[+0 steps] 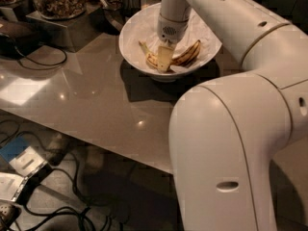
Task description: Pick banana from white bowl
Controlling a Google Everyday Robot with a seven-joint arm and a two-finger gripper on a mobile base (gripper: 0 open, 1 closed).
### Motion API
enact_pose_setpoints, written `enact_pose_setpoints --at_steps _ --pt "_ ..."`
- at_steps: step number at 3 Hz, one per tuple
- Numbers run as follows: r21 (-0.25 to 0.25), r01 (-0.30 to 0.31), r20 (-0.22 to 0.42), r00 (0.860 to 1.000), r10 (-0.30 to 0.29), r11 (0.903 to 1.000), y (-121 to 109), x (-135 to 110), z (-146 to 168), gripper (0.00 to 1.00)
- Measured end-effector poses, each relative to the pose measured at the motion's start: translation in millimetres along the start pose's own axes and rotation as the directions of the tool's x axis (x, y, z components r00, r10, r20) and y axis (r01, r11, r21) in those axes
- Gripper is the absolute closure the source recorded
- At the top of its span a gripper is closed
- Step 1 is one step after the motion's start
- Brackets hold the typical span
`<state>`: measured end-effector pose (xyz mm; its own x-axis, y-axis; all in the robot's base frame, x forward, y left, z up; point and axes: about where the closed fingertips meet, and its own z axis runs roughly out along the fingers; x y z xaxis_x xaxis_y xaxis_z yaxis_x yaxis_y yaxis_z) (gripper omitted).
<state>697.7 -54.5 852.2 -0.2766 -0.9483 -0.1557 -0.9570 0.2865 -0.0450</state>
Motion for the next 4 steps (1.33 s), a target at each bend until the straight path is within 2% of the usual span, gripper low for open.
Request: enact_pose_setpoints --at_steps 1,2,3,4 --pt "0.000 0.000 0.000 1.000 0.000 1.0000 0 0 0 0.84" --pt "0.000 0.000 0.000 1.000 0.000 1.0000 0 0 0 1.00" --pt "0.018 -0.004 0.014 1.000 0.004 0.9998 0 -1 -6 1.00" --pt "0.052 -0.006 0.032 0.999 0.004 0.9986 5 2 -25 1.00"
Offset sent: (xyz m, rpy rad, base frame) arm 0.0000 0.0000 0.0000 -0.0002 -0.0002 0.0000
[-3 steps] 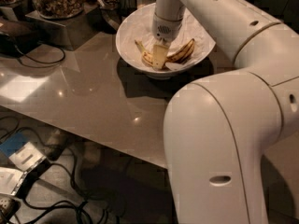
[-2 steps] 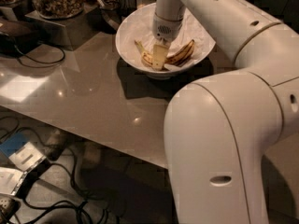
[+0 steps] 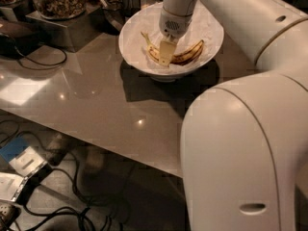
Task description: Pick banana from white bowl
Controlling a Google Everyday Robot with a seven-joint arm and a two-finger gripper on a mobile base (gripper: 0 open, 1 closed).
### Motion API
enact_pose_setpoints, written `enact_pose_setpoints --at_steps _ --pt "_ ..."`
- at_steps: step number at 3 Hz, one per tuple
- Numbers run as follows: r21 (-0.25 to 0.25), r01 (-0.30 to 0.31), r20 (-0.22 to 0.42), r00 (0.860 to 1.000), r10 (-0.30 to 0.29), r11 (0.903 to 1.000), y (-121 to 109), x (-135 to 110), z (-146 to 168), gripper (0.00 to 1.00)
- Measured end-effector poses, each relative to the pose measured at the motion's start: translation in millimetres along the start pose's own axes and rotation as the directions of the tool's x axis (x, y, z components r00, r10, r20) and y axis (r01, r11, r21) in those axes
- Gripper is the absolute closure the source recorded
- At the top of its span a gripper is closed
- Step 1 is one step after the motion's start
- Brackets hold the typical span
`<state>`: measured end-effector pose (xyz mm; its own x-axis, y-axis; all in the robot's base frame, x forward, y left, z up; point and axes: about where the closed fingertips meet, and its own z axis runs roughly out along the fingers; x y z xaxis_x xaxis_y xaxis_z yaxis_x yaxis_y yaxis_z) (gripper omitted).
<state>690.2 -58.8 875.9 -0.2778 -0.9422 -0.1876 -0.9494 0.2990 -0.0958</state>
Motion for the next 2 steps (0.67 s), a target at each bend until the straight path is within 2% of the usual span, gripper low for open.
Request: enact_pose_setpoints --at_steps 1,2 --pt "0.059 0.017 -0.002 1.000 -0.017 0.9981 9.0 2.2 -31.9 1.00" --pt "0.060 0.017 -0.002 1.000 -0.017 0.9981 9.0 2.2 -31.9 1.00"
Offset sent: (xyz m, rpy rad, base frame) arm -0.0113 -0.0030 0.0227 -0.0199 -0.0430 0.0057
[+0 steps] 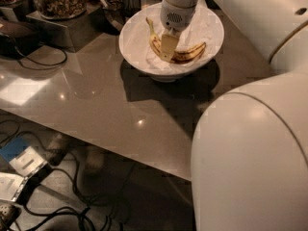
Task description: Pick banana from white bowl
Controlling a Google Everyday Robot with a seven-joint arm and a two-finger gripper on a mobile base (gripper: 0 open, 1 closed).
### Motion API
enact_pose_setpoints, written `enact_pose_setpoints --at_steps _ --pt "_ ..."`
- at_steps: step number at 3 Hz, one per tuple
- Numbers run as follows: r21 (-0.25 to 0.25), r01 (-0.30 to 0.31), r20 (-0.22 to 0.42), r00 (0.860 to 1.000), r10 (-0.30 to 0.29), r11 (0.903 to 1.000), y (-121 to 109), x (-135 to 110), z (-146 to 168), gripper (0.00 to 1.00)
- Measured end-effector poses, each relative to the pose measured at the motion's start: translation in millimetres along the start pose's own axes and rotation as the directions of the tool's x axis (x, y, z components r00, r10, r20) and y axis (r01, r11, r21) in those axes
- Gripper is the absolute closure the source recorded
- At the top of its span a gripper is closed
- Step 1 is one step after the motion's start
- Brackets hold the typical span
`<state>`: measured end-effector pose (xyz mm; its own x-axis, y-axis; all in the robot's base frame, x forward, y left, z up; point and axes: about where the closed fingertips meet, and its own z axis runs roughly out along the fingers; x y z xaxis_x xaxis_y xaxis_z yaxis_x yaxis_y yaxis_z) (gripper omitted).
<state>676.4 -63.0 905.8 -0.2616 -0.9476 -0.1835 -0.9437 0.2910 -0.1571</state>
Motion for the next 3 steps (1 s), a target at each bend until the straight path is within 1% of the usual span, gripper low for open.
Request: enact_pose_setpoints --at_steps 1,2,3 --pt "0.033 -0.002 -0.001 1.000 0.002 0.9994 5 5 -15 1.00" --pt "0.085 0.001 -0.010 1.000 0.000 0.9964 20 12 -39 1.00" --pt "0.159 -0.001 -0.016 1.000 0.004 0.9873 38 16 -67 1.00"
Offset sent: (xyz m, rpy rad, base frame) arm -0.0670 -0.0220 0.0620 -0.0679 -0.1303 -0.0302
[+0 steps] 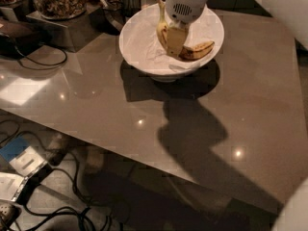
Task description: Pick banana from white bowl
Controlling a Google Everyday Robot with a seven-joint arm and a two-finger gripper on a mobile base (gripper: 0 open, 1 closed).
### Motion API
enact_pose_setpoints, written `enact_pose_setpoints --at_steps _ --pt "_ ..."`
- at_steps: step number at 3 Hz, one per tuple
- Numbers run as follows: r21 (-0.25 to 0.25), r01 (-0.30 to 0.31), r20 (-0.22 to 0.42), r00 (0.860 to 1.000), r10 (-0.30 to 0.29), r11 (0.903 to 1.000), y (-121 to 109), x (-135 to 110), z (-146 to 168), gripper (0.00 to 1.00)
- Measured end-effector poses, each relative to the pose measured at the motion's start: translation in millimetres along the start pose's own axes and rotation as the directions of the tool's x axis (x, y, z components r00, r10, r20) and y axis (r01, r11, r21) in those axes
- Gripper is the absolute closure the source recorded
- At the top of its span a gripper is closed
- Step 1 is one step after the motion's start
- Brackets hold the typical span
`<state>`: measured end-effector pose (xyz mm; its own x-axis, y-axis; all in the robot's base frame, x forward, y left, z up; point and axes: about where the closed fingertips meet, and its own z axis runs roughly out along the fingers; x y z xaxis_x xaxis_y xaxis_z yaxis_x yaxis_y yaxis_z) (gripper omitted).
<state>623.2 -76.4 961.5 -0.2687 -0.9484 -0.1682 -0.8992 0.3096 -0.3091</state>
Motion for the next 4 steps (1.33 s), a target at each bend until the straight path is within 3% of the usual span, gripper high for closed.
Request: enact_pose_setpoints --at_steps 1,2,3,4 --pt "0.007 0.000 0.002 1.000 0.000 1.0000 1 2 -4 1.00" --pt "0.055 0.002 0.007 1.000 -0.003 0.9985 -1 -2 -19 1.00" --pt "0.120 -0.013 0.045 0.999 0.007 0.9927 18 15 -56 1.00" --pt "0.121 -0.013 0.046 0.999 0.007 0.9925 19 16 -57 1.00"
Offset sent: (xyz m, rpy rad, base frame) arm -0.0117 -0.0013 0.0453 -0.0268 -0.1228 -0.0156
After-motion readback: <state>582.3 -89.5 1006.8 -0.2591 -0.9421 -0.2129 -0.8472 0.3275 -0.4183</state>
